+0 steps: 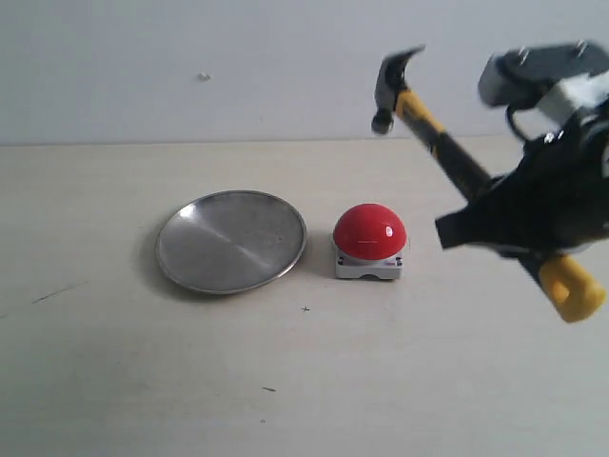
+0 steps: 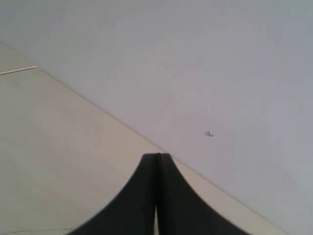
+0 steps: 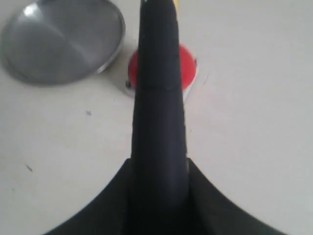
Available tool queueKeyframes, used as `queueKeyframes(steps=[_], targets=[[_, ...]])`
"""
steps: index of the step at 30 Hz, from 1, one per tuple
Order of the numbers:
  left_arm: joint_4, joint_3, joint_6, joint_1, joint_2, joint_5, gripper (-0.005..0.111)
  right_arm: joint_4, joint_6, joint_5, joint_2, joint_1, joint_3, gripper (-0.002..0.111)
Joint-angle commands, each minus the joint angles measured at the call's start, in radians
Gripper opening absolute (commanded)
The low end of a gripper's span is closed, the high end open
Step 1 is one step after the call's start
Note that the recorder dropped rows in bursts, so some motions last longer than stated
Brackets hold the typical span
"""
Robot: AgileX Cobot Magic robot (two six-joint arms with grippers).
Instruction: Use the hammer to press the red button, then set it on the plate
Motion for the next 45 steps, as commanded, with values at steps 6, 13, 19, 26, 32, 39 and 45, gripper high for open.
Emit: queueKeyframes(steps=[6, 13, 19, 26, 32, 39, 45], targets=[[-0.007, 0.004, 0.002, 0.002, -0.005, -0.001, 0.000, 0.141, -0.177, 0.012, 0.203, -0.004, -0.033, 0.000], [-0.007, 0.004, 0.002, 0.002, -0.005, -0.001, 0.000, 0.277, -0.198, -0.074, 0.058, -0.004, -0.063, 0.000], [-0.007, 0.004, 0.002, 0.002, -0.005, -0.001, 0.000, 0.578, -0.421, -0.174, 0.044, 0.002, -0.040, 0.000], [-0.007, 0.004, 0.002, 0.002, -0.005, -0.001, 0.000, 1.158, -0.879, -0.323, 0.060, 0.016, 0.026, 0.000], [-0.007, 0.004, 0.002, 0.002, -0.005, -0.001, 0.000, 1.575, -1.282, -0.472, 0.095, 0.142, 0.026, 0.000], [-0.007, 0.004, 0.002, 0.002, -0.005, -0.001, 0.000, 1.641, -1.358, -0.554, 0.130, 0.235, -0.008, 0.000], [-0.007, 0.004, 0.002, 0.002, -0.005, -0.001, 0.000, 1.500, -1.430, -0.324, 0.175, 0.239, -0.031, 0.000]])
